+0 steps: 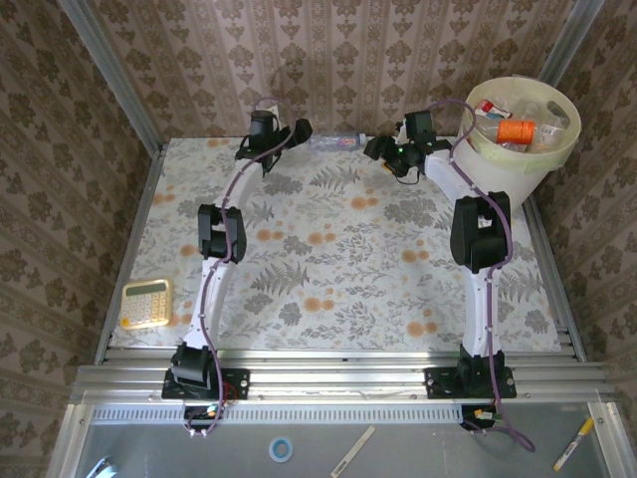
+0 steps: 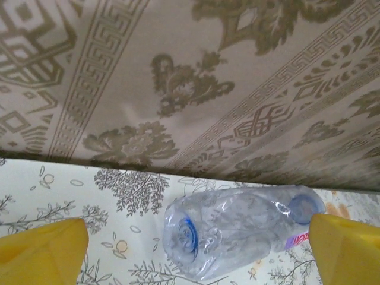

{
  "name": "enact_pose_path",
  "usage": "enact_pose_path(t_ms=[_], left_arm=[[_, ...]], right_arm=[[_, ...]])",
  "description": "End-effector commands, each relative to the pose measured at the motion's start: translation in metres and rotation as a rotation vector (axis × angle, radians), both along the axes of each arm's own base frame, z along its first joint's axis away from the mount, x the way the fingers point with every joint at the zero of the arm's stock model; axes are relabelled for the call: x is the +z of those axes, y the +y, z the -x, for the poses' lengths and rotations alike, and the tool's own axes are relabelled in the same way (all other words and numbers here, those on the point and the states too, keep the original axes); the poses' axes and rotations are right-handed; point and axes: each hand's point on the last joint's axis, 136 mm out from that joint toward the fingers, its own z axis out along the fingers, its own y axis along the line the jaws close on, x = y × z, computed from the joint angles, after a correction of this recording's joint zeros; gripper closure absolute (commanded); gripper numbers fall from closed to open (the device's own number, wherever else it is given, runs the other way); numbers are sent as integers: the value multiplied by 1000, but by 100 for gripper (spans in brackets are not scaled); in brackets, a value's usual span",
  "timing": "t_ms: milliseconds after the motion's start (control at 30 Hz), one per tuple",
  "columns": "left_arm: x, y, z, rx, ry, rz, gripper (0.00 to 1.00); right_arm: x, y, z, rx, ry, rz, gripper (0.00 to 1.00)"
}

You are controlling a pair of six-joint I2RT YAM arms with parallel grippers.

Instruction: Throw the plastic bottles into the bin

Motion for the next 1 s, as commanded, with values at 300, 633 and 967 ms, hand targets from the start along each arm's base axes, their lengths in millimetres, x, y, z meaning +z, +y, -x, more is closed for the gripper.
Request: enact_pose_path(t_ms=[300, 633, 967], left_arm=[[-3, -39, -2, -53, -78, 107, 7], [11, -104, 60, -361, -103, 95, 15], [110, -95, 248, -564, -248, 123, 18]], right_arm=[[38, 9, 13, 72, -72, -31, 30], [56, 7, 29, 82, -111, -34, 31], [26, -19, 44, 13, -50, 50, 32]])
